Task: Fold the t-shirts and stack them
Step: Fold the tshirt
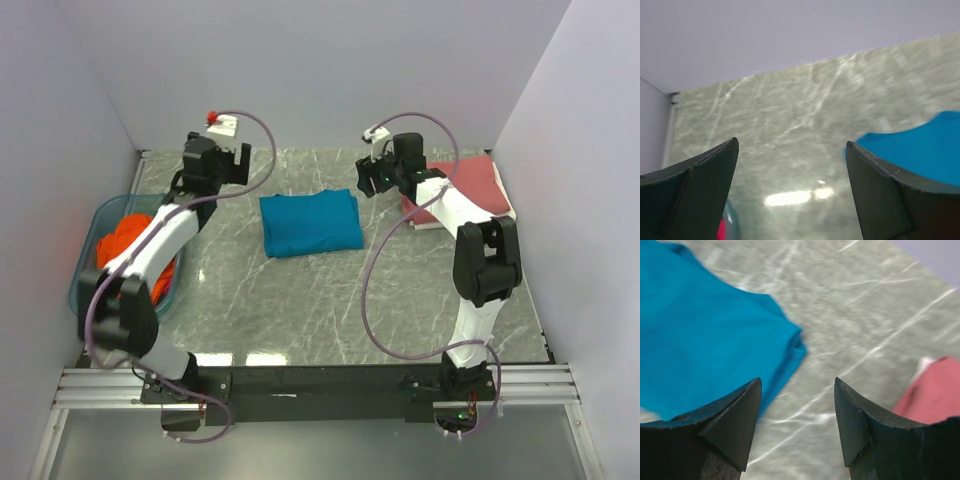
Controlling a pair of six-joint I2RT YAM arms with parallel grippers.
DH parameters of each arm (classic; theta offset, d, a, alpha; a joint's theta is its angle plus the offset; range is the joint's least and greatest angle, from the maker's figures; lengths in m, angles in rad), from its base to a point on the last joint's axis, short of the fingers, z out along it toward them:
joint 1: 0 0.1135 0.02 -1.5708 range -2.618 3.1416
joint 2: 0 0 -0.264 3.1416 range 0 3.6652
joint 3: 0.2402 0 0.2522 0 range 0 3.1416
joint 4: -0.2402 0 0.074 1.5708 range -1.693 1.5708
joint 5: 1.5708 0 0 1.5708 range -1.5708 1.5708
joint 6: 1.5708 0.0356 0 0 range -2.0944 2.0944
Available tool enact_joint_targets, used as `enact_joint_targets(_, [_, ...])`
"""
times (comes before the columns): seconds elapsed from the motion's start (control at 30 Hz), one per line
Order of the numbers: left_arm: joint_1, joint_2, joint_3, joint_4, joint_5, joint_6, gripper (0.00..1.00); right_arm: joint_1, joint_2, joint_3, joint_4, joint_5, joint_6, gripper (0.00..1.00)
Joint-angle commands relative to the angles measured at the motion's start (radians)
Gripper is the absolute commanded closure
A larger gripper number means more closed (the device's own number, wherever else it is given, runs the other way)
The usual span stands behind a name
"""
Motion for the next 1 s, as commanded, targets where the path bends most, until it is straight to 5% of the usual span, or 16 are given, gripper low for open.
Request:
enact_joint_targets(0.0, [-0.001,-0.135,-0.087,-0.12,0.087,-0.257,0.07,0.005,-0.067,-0.035,-0.056,-0.199,0.2,0.33])
enact_joint_targets(0.43, [-0.001,-0.445,-0.369,-0.235,0.18,-0.33,0.07,-0.013,0.04,-0.035,-0.178,-0.205,0.397,0.4])
enact_joint_targets(0.97, [0.002,-0.163,-0.303,-0.226,0.434,-0.561,0.23,-0.021,0.059,-0.106,-0.223,-0.254,0.434,0.45])
